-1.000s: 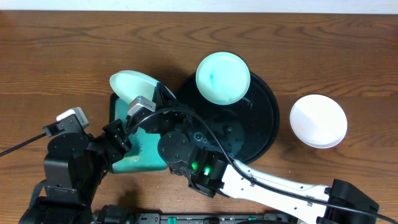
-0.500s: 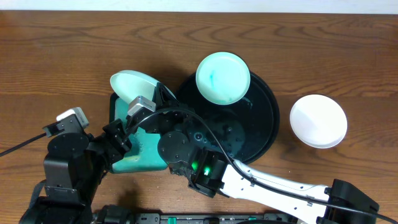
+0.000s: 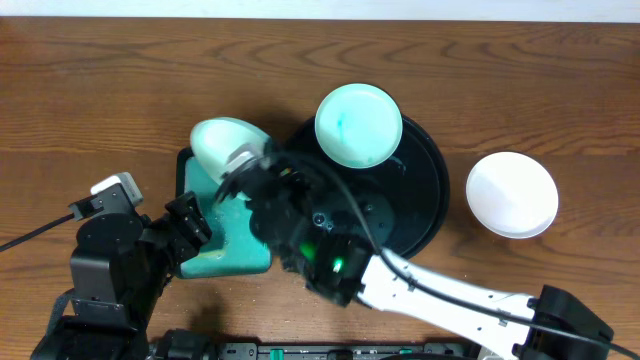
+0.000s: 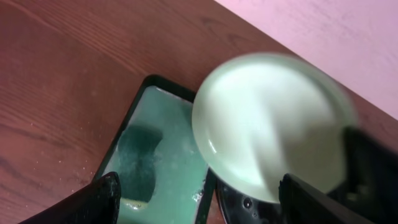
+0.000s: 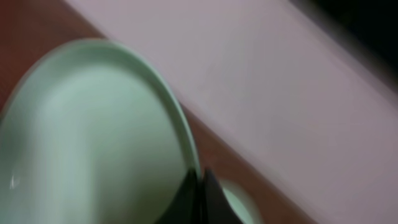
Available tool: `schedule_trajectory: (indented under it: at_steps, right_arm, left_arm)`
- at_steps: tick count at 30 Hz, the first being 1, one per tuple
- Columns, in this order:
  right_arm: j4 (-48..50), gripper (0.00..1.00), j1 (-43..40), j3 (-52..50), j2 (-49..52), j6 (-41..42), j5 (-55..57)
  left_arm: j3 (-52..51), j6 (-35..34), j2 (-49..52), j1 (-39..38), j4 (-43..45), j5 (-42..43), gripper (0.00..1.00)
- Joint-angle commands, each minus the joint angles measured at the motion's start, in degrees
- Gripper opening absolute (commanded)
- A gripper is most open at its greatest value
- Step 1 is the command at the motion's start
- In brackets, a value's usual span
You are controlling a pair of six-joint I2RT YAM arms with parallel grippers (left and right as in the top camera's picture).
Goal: Clean dirty plates on tray and stack at the side
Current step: 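Carry the plate right and stack it on the white plate, then grasp the last plate on the tray and slide it to the front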
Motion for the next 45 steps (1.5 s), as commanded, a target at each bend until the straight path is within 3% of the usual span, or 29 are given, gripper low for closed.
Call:
schedule_trajectory:
  at_steps: [1,4,11,18,23,27,33,35,37,40,45]
  right_arm:
    - [-4.9,0.01,-3.5,0.4,-1.4,26.3,-20.2]
    - [-6.8,0.01,-7.5,0.4,-2.5,30.9,-31.6]
    - [-14.0,0.01,-23.0,0.4,-12.0,37.0,-38.4]
    - [-36.9,0.01,-46.9,0.4,-18.2,40.9,-38.5]
    - [-49.6,0.01,-65.3,-0.5,-16.6,41.7,-38.4]
    - [-51.2,0.01,-78.2,-3.0,-12.3,41.7,-38.5]
    - [-51.1,0.02,-87.9,-6.0,-4.1,43.4,-38.9]
    - [-51.2,0.13,-89.0,-6.0,-1.5,43.4,-40.7]
    - [-50.8,0.39,-89.2,-6.0,0.0,43.3,-43.7]
    - [-48.3,0.47,-88.6,-5.8,-0.6,40.2,-53.6]
    - [-42.2,0.5,-84.4,-5.2,-5.8,35.5,-67.5]
  left_arm:
    - [1.2,0.3,-0.1,0.2,-0.1,0.1,0.82]
    - [1.2,0.3,-0.1,0.2,-0.1,0.1,0.82]
    - [1.2,0.3,-0.1,0.2,-0.1,0.1,0.82]
    - [1.2,0.3,-0.1,0.2,-0.1,0.1,0.82]
    - [1.2,0.3,-0.1,0.2,-0.1,0.1,0.82]
    - [1.2,0.3,-0.1,0.2,-0.1,0.1,0.82]
    - [1.2,0.3,-0.1,0.2,-0.1,0.1,0.82]
    - [1.2,0.3,-0.1,0.2,-0.1,0.1,0.82]
    - [1.2,0.3,-0.1,0.2,-0.1,0.1,0.82]
    - [1.2,0.3,-0.1,0.2,-0.1,0.1,0.82]
    - [1.2,0.3,-0.1,0.2,-0.1,0.1,0.82]
